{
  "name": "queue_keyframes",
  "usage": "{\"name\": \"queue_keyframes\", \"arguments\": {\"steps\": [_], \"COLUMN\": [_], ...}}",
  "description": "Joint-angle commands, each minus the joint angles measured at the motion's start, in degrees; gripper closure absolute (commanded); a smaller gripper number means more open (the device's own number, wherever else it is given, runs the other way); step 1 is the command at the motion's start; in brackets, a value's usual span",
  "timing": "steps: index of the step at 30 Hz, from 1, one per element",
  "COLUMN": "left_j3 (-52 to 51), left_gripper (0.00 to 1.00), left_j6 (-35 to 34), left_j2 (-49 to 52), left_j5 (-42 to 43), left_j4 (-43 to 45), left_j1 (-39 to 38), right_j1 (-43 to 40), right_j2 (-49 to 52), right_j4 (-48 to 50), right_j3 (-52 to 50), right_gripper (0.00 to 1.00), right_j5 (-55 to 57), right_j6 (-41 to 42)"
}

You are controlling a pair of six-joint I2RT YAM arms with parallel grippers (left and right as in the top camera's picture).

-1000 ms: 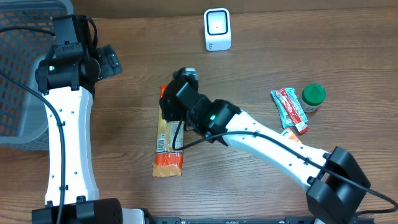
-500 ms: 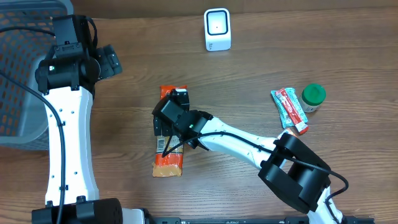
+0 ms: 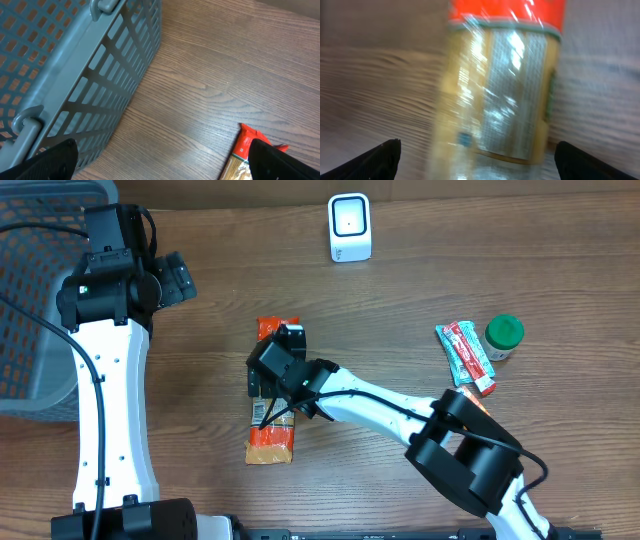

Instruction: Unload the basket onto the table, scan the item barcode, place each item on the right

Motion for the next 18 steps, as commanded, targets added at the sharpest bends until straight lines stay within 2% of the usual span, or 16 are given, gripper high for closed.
{"name": "queue_keyframes", "arguments": {"steps": [1,5,14,18], "left_j3": [1.0,1.0,1.0,1.0], "left_gripper": [0.0,0.0,0.0,0.0], "left_j6": [0.5,0.5,0.5,0.5], "left_j2": [-0.8,-0.8,-0.8,-0.8], "left_j5": [-0.8,-0.8,-0.8,-0.8], "left_j4": [0.0,0.0,0.0,0.0], "left_j1": [0.0,0.0,0.0,0.0], "right_j1": [-0.1,-0.1,-0.5,-1.9], "right_j2": [1.7,1.7,1.6,1.6], "right_j4": [-2.4,-6.3,-15.1,-22.2], "right_j3": [0.7,0.7,0.8,0.8], "right_gripper": [0.0,0.0,0.02,0.02], "right_j5": [-0.8,-0.7,-0.7,-0.8], "right_j6": [1.7,2.7,12.5,18.2]}}
